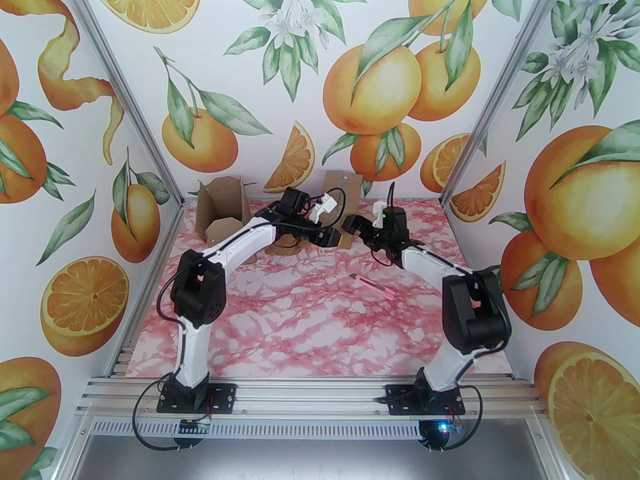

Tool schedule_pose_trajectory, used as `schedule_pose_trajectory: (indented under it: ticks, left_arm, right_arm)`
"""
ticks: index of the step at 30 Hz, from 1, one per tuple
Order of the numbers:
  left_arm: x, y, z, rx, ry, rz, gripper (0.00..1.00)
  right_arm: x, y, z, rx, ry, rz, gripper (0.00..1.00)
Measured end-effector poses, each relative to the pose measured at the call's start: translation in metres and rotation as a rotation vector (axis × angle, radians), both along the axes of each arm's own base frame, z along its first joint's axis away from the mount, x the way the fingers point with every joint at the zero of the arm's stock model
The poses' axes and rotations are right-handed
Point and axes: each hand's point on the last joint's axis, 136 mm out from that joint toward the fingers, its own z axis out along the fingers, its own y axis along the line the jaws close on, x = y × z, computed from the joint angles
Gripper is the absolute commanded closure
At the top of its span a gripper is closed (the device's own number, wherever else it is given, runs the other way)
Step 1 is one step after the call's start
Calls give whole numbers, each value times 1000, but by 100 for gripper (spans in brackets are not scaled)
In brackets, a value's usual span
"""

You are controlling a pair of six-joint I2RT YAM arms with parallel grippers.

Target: Unpack the express box

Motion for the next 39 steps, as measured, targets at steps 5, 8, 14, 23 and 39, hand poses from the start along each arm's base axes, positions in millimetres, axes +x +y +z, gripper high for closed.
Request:
schedule_pose_trajectory:
  ticks: [5,8,14,23,39]
  left_arm:
    - [19,-1,28,8,-94,25,23]
    - [47,-1,68,-17,-209,78,21]
    - [105,28,104,-13,-288,276,20]
    - [161,51,-39,90,24,407,29]
    - [54,73,-32,132,116,380,31]
  right_arm:
    - [9,-18,23,-42,-22,-52,0]
    - [26,-18,39,-68,-45,-48,0]
    - [61,-5,29,-119,-34,-9,0]
    - [88,28,-9,-163,16,68,6]
    - [-1,72,-9,-9,65,162,12]
